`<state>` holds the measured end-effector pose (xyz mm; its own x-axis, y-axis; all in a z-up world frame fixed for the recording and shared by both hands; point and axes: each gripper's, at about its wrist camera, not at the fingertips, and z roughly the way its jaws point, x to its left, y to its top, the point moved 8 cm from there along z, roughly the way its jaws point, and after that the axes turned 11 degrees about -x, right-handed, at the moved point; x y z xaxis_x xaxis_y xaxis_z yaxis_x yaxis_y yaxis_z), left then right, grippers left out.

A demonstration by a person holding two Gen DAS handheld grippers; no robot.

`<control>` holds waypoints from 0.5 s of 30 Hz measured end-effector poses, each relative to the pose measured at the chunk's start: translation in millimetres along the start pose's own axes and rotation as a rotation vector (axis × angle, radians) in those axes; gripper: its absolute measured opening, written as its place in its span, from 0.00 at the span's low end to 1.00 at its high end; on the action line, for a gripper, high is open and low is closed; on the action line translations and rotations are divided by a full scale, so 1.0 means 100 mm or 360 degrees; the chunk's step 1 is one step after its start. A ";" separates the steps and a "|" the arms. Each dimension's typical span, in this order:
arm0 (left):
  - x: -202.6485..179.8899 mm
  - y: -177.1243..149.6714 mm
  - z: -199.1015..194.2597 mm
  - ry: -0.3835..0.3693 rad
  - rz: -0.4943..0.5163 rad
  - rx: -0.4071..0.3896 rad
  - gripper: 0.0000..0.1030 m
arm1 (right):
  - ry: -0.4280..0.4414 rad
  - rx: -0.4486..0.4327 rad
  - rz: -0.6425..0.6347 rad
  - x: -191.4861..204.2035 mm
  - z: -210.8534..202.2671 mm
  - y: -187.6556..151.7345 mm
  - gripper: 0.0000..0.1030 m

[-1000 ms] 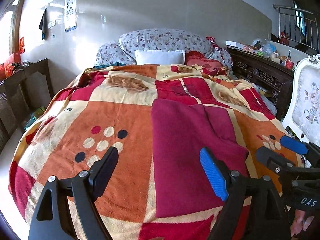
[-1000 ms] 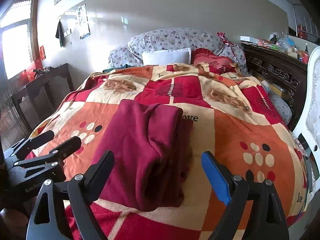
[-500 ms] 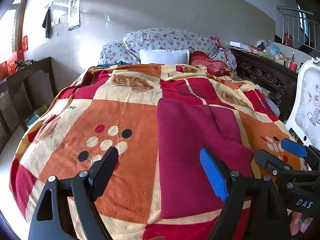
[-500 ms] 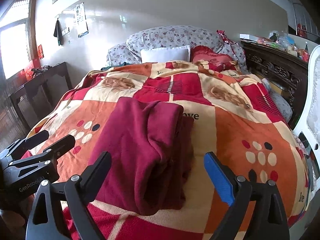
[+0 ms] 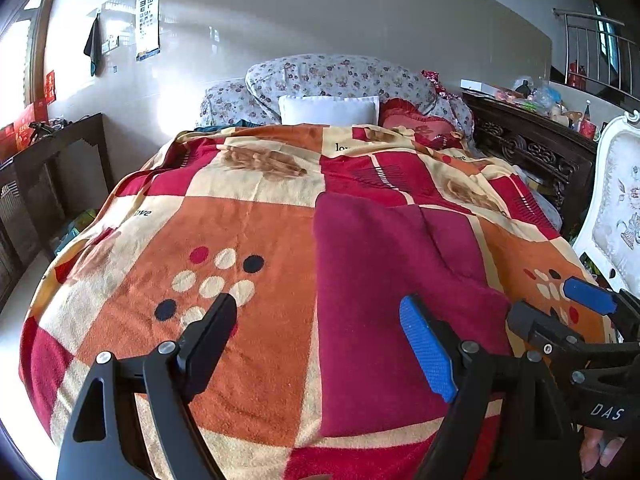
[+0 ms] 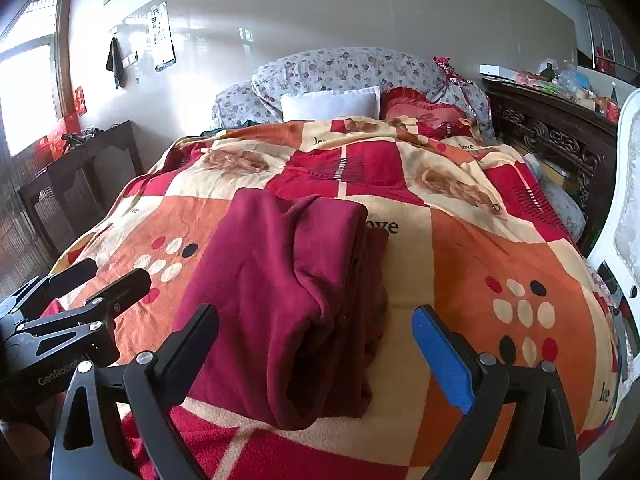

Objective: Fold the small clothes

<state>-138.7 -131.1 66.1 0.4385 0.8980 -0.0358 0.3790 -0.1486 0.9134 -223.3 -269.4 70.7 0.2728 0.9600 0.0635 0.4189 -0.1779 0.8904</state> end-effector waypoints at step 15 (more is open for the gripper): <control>0.00 -0.07 0.03 -0.0001 -0.0003 0.0015 0.81 | 0.0010 0.0022 -0.0001 0.03 0.03 -0.08 0.97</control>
<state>-138.6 -131.5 58.7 0.4382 0.8981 -0.0376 0.3876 -0.1510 0.9094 -222.6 -265.5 62.7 0.2672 0.9614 0.0659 0.4311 -0.1804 0.8841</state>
